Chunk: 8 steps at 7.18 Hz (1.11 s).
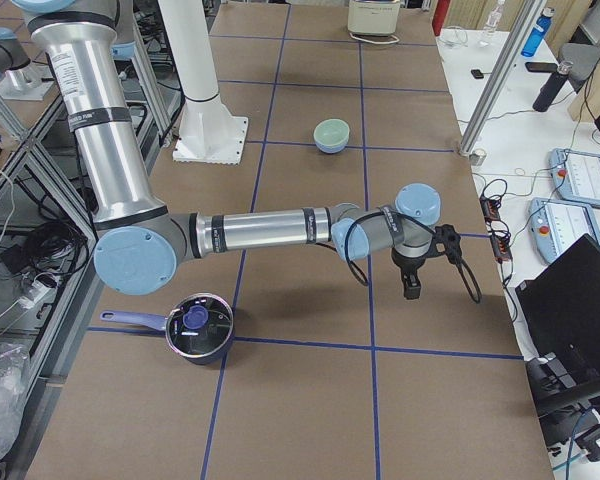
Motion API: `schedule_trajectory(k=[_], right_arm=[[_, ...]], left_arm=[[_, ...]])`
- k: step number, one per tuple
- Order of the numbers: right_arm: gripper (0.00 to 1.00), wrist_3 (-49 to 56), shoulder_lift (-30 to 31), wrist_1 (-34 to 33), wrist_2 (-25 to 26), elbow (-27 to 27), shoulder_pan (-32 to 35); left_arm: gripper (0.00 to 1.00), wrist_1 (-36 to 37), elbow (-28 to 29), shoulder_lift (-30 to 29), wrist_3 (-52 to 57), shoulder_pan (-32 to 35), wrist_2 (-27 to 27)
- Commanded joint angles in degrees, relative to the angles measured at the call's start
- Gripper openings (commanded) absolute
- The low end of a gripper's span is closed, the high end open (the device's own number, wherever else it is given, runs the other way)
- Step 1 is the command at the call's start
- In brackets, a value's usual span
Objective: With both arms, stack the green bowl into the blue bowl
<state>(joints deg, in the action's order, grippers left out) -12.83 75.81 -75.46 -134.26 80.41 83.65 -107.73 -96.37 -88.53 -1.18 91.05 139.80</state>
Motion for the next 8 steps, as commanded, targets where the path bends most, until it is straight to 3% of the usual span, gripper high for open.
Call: schedule_trajectory(k=[1, 8], right_arm=[[1.0, 1.84, 0.39, -1.18, -0.21, -2.8, 2.13], [1.0, 3.17, -0.23, -2.5, 1.37, -1.84, 1.96]], left_arm=[[0.97, -0.11, 0.22, 0.12, 0.3, 0.18, -0.23], [0.97, -0.29, 7.07, -0.5, 0.12, 0.01, -0.23]])
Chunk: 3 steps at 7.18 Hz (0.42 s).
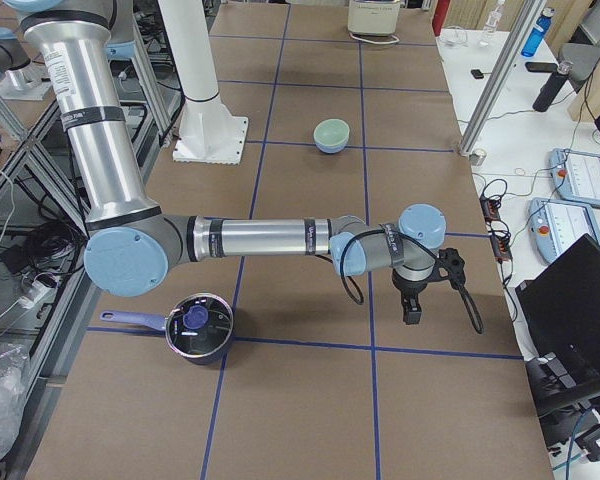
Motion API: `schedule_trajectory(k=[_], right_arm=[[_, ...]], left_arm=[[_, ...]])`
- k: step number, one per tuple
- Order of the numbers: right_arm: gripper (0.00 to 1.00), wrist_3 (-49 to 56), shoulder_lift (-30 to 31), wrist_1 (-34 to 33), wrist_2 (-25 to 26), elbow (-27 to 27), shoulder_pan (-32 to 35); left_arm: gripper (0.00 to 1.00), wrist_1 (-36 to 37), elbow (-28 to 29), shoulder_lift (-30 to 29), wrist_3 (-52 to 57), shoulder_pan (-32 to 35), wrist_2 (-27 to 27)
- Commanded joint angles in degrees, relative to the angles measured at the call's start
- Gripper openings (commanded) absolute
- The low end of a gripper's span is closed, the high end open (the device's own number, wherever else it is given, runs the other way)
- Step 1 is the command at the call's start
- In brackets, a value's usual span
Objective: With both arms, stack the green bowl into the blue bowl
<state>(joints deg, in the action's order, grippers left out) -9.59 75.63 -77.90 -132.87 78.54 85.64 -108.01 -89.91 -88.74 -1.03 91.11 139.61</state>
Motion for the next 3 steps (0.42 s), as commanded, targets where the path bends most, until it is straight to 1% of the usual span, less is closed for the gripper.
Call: schedule_trajectory(k=[1, 3], right_arm=[[1.0, -0.43, -0.04, -0.15, -0.02, 0.12, -0.04], [1.0, -0.61, 0.05, -0.15, 0.07, 0.38, -0.04]], left_arm=[[0.97, -0.01, 0.62, -0.38, -0.11, -0.05, 0.05], [0.97, -0.01, 0.53, -0.38, -0.2, -0.05, -0.04]])
